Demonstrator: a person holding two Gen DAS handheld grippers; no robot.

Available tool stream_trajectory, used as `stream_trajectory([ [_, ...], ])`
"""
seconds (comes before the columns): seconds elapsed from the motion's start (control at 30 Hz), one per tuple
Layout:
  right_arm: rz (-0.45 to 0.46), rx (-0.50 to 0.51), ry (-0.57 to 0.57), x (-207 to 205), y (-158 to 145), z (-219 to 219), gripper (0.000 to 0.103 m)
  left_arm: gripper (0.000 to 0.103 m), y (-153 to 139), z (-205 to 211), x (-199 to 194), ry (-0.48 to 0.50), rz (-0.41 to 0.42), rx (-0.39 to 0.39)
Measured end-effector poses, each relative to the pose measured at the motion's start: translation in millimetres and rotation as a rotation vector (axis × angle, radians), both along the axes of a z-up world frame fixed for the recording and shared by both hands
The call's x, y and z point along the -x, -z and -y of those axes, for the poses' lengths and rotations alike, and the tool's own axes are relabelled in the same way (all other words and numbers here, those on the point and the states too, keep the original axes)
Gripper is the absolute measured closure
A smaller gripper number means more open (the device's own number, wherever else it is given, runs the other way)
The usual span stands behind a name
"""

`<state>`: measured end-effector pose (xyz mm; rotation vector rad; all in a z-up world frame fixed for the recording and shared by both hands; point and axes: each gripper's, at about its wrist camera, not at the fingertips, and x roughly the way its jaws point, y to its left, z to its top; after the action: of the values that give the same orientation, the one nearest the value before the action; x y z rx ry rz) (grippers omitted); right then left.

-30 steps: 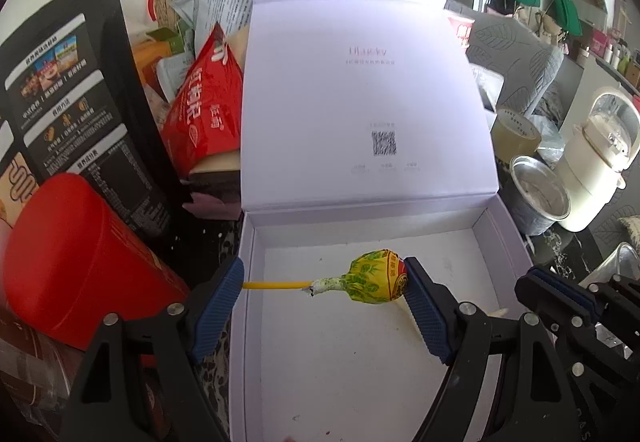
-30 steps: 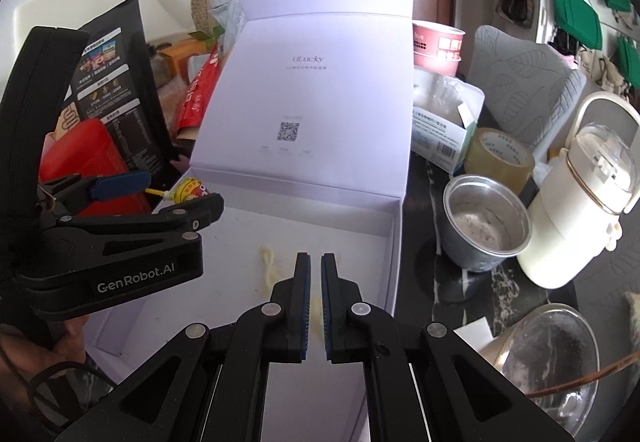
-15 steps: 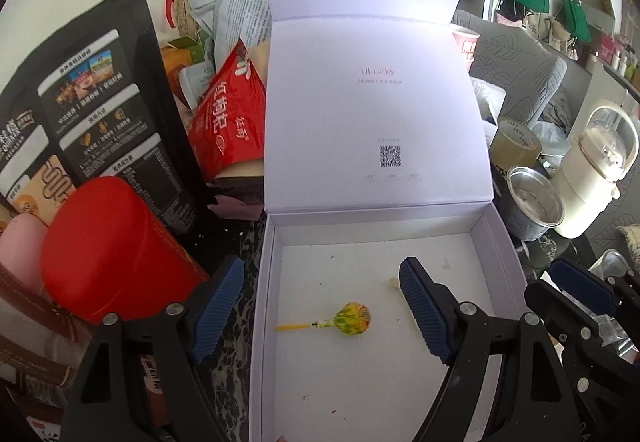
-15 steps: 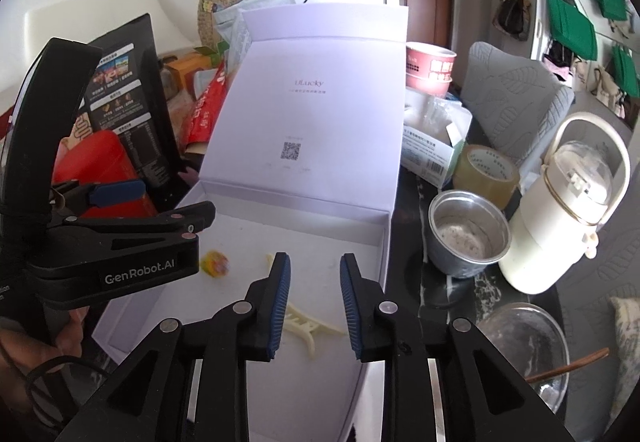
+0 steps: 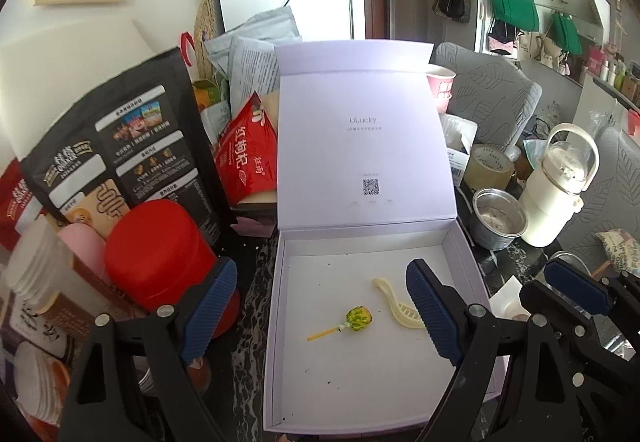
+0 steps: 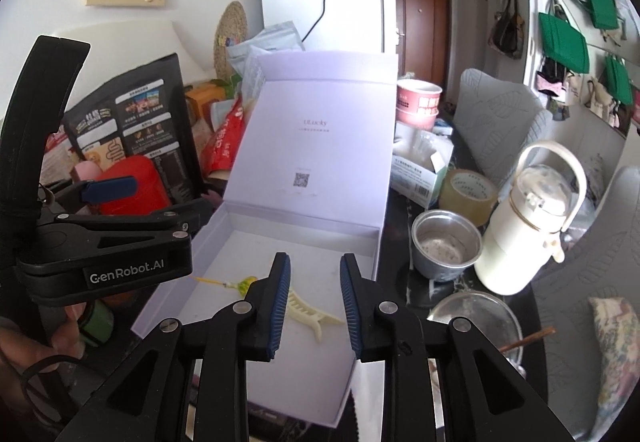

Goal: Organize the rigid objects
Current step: 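Open the right gripper to drop the clip while the left gripper releases the lollipop into the box, then withdraw both grippers from the white box back toward the table items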

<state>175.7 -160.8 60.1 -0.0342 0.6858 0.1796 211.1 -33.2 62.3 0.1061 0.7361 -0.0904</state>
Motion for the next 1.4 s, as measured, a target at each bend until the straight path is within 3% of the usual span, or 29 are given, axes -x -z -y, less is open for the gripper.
stream_trajectory([
  [0.3,0.06,-0.006,0.002,38,-22,2,0.068,0.015,-26,-2,41,0.018,0.057,-0.003],
  [0.4,0.083,-0.009,0.006,52,-28,3,0.055,0.0,-31,-2,54,0.028,0.071,0.0],
  [0.47,0.095,-0.01,0.009,60,-32,3,0.046,0.0,-35,-3,64,0.024,0.087,-0.002],
  [0.67,0.12,-0.013,0.024,84,-41,7,0.035,0.0,-43,-5,91,0.028,0.107,-0.01],
  [1.03,0.134,-0.012,0.037,132,-45,10,0.031,0.0,-44,-11,143,0.038,0.11,0.001],
  [1.4,0.102,-0.013,0.03,166,-24,3,0.031,0.0,-15,-23,181,0.022,0.066,-0.005],
])
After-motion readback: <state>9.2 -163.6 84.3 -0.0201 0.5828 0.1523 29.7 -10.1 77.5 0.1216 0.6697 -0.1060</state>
